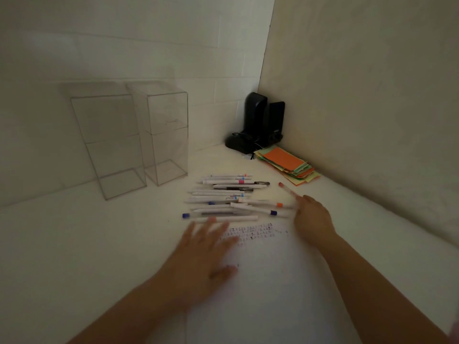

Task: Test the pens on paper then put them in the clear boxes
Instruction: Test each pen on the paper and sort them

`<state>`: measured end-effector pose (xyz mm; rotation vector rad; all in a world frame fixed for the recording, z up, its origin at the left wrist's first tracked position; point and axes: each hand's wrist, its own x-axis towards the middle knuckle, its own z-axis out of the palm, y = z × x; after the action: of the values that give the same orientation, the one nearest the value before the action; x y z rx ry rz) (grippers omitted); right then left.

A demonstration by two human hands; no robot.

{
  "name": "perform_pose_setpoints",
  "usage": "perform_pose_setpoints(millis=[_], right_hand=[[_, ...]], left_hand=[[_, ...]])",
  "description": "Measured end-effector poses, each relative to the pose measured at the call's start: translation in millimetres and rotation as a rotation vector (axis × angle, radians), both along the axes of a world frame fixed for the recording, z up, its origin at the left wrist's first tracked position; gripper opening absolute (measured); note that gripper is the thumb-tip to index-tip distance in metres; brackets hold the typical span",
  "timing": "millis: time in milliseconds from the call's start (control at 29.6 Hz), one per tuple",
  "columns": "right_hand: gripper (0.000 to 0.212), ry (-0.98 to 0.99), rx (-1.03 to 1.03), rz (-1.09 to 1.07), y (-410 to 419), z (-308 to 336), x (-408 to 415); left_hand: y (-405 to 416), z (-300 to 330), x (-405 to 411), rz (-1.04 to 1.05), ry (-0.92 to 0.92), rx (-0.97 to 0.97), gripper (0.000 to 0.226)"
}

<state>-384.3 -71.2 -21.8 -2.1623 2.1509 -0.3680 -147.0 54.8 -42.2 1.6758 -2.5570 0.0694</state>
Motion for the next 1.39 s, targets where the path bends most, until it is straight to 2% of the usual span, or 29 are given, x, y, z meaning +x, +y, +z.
perform_pose_setpoints(millis=[68,101,135,237,304,406,473,541,676,777,845,913,980,1014,1048,1115,1149,1217,1318,1386], right_hand=[[0.043,0.01,-0.042,0.007,2,-4,0],[0.041,0.001,-0.061,0.014,2,-5,1],[0.041,-0.014,-0.074,0.018,2,-6,1],[0.042,-0.136,-0.109,-0.004,2,-1,3],[0.043,-0.21,-0.162,-0.017,1,5,3],[0.043,-0.128,-0.103,0.016,2,5,13],[0.042,-0.023,-0.054,0.079,5,0,26],[0.037,0.0,-0.06,0.149,8,-5,40],[0.036,-0.023,-0.089,0.23,9,-12,63],[0.047,-0.127,-0.166,0.228,12,-8,61],[0.057,-0.333,-0.248,0.166,19,5,55],[0.055,-0.799,-0.21,0.067,29,22,55],[0.047,-1.404,0.044,0.029,45,38,59],[0.04,-1.622,0.209,0.056,54,42,62],[0.033,-1.733,0.343,0.101,62,41,66],[0.02,-1.725,0.477,0.2,78,34,75],[0.015,-1.671,0.479,0.241,82,27,81],[0.017,-1.537,0.422,0.285,87,16,90],[0.021,-1.319,0.289,0.313,91,7,94],[0.025,-1.341,0.293,0.358,91,0,90]], left_hand=[[-11,2,8,0.153,0.037,0.002,0.083],[-18,-2,11,0.166,0.056,-0.025,0.099],[-22,-4,12,0.181,0.092,0.033,0.111],[-30,0,5,0.135,0.108,0.089,0.122],[-30,-1,-3,0.122,0.103,0.092,0.12],[-29,-5,-14,0.116,0.116,0.064,0.111],[-28,-6,-20,0.138,0.13,0.054,0.087],[-28,-5,-24,0.181,0.143,0.084,0.068],[-28,-6,-31,0.241,0.201,0.043,0.064],[-26,-8,-28,0.251,0.279,-0.045,0.061],[-24,-7,-24,0.197,0.34,-0.18,0.056],[-22,-5,-18,0.165,0.47,-0.247,0.045],[-19,3,-11,0.135,0.667,-0.226,0.033],[-17,9,-8,0.136,0.773,-0.189,0.028],[-15,14,-4,0.146,0.877,-0.138,0.024],[-13,23,0,0.148,1.03,-0.01,0.022],[-13,24,1,0.137,1.037,0.045,0.021],[-10,20,-1,0.102,0.957,0.084,0.019],[-7,6,-3,0.044,0.825,-0.027,0.023],[-5,-1,-2,-0.027,0.706,-0.058,0.033]])
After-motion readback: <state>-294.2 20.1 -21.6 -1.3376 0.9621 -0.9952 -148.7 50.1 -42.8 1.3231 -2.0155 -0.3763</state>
